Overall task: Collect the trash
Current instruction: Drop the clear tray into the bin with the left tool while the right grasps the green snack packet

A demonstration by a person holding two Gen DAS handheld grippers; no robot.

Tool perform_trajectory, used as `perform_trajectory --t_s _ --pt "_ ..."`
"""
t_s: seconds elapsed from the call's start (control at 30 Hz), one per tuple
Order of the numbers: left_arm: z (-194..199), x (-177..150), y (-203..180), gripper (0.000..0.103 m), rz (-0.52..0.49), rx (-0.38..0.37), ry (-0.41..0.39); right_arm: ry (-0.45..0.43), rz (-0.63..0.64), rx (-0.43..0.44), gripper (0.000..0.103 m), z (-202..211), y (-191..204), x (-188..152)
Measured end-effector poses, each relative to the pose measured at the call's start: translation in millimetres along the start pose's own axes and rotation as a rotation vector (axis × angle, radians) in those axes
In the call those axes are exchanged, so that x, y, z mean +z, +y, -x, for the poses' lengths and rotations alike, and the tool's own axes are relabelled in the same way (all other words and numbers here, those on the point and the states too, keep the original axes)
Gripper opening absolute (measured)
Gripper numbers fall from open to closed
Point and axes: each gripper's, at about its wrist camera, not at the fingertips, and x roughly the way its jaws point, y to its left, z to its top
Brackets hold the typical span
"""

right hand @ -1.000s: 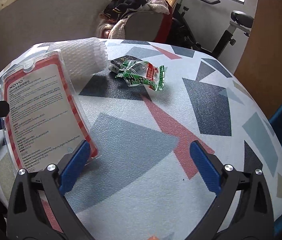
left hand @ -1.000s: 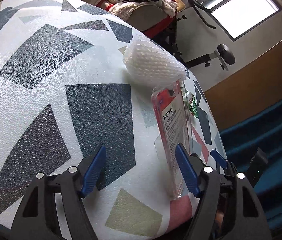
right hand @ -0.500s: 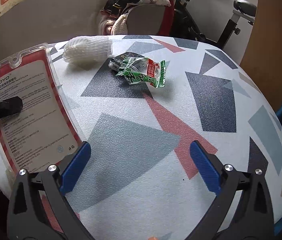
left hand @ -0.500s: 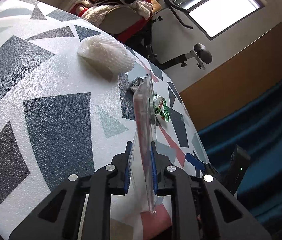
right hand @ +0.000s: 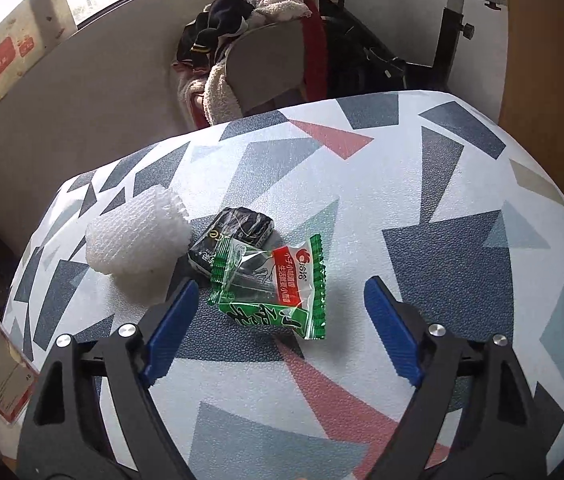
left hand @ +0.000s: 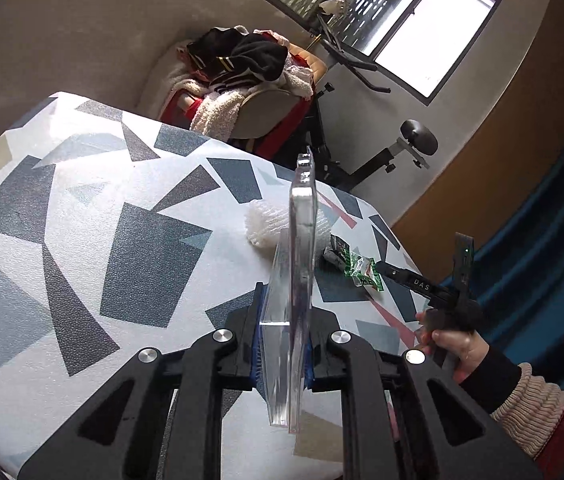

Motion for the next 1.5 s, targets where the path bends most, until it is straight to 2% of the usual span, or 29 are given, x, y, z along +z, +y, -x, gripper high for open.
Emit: perform_trajectory --t_s 0.17,0.27,0.33,0.6,0.83,1.03,1.3,1.5 --pt "11 -3 9 0.015 -0.013 0.030 -0.007 0.056 -0.046 -0.021 0.079 -33 3 11" --pt "14 -9 9 0.015 -0.016 0.025 -0.005 0.089 -0.049 -0.053 0.059 -40 8 8" --pt "15 -11 6 0.015 -0.025 0.018 -0.006 0.072 -0.068 -0.043 0.051 -33 10 4" --pt "28 -28 -14 0.015 -0.068 -0.011 -0.022 -0.026 0.009 0.023 0.047 32 35 -23" --pt "48 -57 -40 0.015 -0.126 -0.002 -0.027 -0.110 0.024 0.087 0.047 99 53 -74" --pt "69 -87 -60 0.015 -0.166 -0.011 -0.014 -0.108 -0.054 0.145 0.047 138 54 -113" --pt "86 -132 -80 0.015 -0.260 -0.046 0.040 -0.152 -0.045 0.165 0.047 186 65 -147" --pt "78 -155 -80 0.015 -0.271 -0.051 0.086 -0.150 -0.012 0.156 0.047 199 70 -166"
